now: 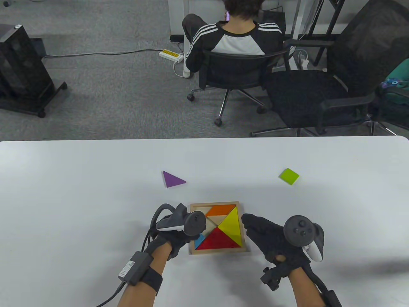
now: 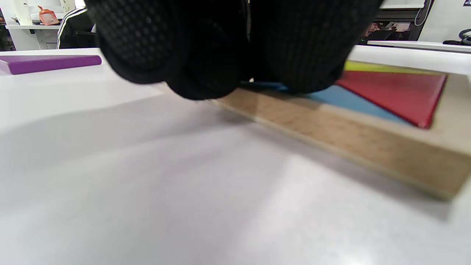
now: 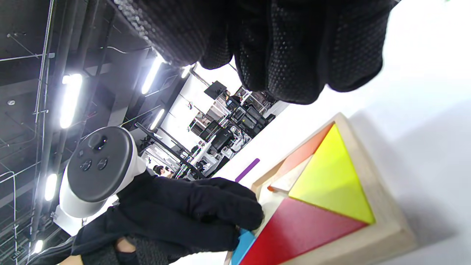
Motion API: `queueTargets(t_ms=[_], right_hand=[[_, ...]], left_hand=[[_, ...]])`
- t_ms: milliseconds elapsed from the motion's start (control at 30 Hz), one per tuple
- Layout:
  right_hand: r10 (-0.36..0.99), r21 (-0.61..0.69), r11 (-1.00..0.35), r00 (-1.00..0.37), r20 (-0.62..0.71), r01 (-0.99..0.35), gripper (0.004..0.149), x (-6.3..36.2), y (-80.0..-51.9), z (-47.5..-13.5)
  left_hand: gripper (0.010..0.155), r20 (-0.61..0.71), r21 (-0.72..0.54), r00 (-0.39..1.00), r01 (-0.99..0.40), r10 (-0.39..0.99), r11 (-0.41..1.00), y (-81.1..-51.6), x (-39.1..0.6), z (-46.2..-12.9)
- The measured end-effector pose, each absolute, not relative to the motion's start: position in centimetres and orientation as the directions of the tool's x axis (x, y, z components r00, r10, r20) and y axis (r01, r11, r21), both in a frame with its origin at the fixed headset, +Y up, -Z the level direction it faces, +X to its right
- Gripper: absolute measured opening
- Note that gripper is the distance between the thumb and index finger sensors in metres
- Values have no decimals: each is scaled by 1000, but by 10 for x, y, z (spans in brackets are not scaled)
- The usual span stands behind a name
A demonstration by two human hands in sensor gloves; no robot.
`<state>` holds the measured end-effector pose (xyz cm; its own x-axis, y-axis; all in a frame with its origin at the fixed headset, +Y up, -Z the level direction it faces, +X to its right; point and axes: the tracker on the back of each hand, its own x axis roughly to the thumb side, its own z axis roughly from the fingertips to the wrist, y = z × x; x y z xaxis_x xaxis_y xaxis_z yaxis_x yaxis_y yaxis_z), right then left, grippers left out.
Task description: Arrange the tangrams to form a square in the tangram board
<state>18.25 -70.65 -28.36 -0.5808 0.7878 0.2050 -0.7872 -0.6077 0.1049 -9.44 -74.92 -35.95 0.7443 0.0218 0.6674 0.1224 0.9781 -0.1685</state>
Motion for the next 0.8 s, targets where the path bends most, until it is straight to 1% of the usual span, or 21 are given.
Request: queueTargets(t_ms=[167, 300, 367, 467, 567, 667, 700, 800], right_hand=[[739, 59, -659, -631, 235, -750, 52, 192, -691, -285], [702, 18, -696, -674, 230, -718, 53, 201, -680, -289], [673, -4, -722, -704, 227, -692, 54, 205, -674, -291], [615, -35, -768, -751, 241, -640, 60, 209, -667, -294], [541, -73, -817, -804, 246, -572, 62, 211, -658, -299], [431, -100, -879, -867, 249, -466, 63, 212, -647, -306], [418, -106, -885, -874, 248, -453, 64, 212, -645, -307], [338, -131, -919, -915, 221, -372, 66, 213, -637, -316]], left_hand=[[52, 656, -175, 752, 65, 67, 982, -739, -98, -359], [58, 653, -172, 751, 19, 100, 985, -730, -101, -358], [59, 650, -172, 751, -2, 115, 985, -726, -102, -357], [59, 643, -171, 755, -25, 130, 985, -723, -103, -358], [59, 641, -164, 755, -44, 141, 985, -720, -103, -357], [59, 643, -152, 750, -72, 154, 986, -716, -104, -355], [59, 643, -148, 751, -72, 151, 986, -715, -104, -355], [60, 628, -149, 761, -87, 162, 985, -711, -107, -355]])
